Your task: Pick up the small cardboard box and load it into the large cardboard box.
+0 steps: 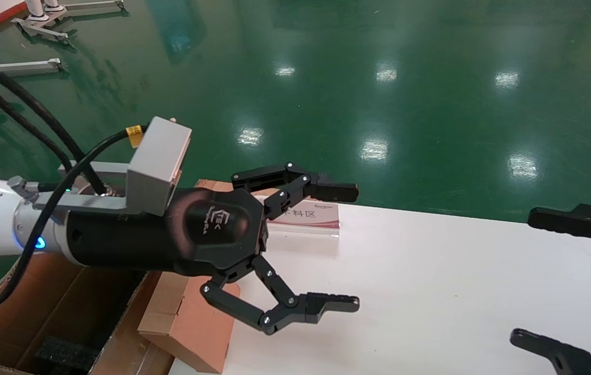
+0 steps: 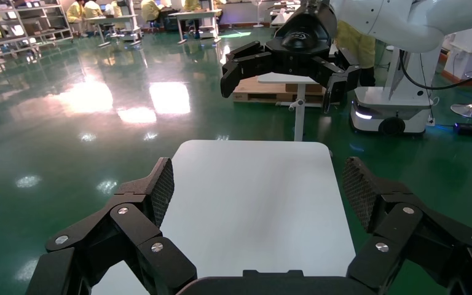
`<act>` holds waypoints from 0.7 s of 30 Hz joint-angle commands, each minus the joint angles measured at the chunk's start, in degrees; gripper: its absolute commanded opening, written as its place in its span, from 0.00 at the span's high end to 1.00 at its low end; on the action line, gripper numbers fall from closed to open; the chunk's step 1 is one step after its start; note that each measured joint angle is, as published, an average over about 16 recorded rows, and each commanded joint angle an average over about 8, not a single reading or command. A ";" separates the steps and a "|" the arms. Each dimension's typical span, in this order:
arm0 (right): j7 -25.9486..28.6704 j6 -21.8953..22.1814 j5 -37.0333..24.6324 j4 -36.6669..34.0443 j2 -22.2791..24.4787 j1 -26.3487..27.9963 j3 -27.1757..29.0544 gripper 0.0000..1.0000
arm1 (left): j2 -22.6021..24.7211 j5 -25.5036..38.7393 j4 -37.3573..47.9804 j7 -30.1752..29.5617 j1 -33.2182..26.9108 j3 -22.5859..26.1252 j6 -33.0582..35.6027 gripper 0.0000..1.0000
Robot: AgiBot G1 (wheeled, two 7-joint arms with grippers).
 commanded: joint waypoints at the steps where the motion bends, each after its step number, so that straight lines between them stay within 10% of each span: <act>1: 0.00 0.00 0.01 0.00 0.00 0.00 0.00 0.00 | 0.00 0.00 0.00 0.00 0.00 0.00 0.01 0.00; 21: -0.03 0.01 0.00 -0.05 0.00 0.02 -0.03 0.00 | -2.16 4.33 -1.38 -4.77 -1.64 2.02 -1.07 0.00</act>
